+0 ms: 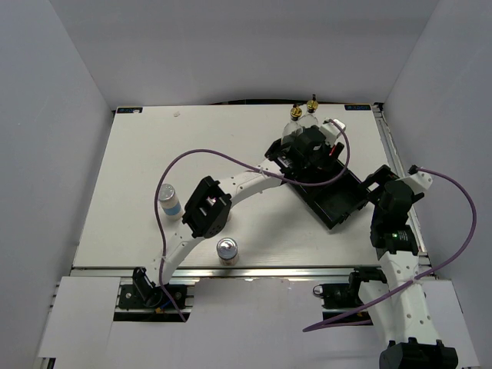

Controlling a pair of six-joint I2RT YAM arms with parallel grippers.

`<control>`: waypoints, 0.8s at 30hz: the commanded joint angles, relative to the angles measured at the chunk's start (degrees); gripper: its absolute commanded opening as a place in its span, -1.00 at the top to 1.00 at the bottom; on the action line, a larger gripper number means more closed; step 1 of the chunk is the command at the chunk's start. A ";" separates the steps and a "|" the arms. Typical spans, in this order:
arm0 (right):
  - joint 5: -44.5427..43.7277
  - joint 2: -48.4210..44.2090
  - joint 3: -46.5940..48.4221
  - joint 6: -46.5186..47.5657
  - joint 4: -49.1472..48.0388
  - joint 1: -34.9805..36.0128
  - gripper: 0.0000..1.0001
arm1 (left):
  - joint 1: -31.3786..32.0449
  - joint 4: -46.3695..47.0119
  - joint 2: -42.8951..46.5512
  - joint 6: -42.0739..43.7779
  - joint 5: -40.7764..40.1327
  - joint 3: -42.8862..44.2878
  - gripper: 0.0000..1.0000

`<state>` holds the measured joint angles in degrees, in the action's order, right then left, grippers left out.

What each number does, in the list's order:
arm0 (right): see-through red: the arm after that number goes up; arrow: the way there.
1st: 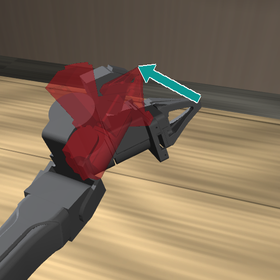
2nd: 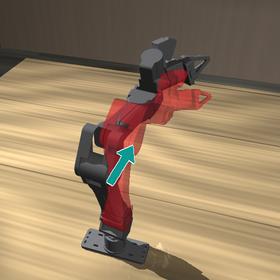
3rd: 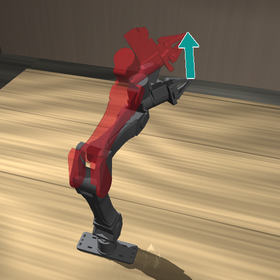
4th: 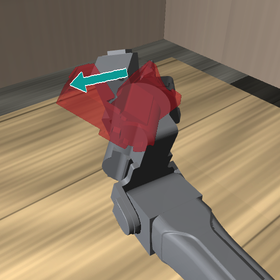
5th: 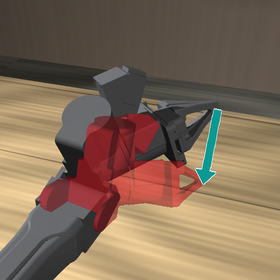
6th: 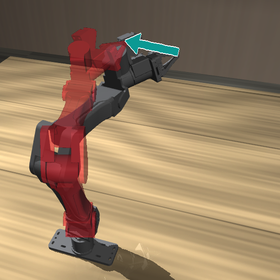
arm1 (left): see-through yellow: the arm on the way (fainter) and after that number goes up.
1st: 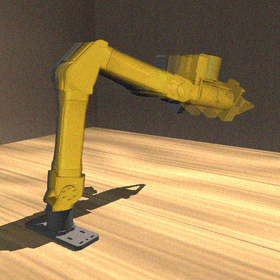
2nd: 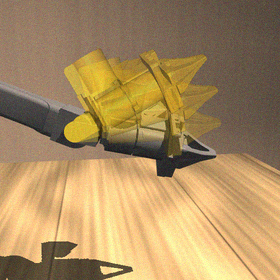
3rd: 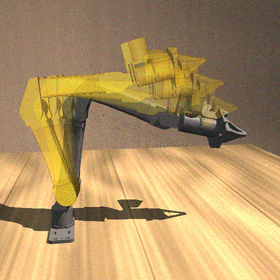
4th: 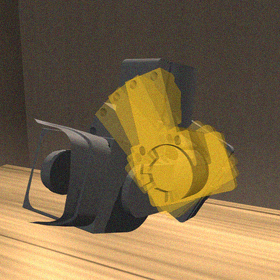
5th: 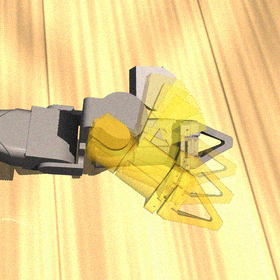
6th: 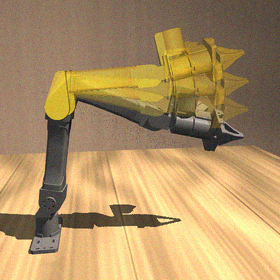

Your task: Organize the condiment bottles

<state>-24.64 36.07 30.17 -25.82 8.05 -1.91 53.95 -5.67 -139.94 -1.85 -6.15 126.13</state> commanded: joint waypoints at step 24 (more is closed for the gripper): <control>2.67 -1.97 2.61 1.92 0.47 -0.37 -0.79 | 0.71 -4.25 10.11 -1.93 1.41 0.36 -0.96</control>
<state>-22.96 34.96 30.35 -24.86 10.24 -1.91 53.49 -5.39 -140.22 -3.70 -5.52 125.43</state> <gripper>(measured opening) 0.895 0.982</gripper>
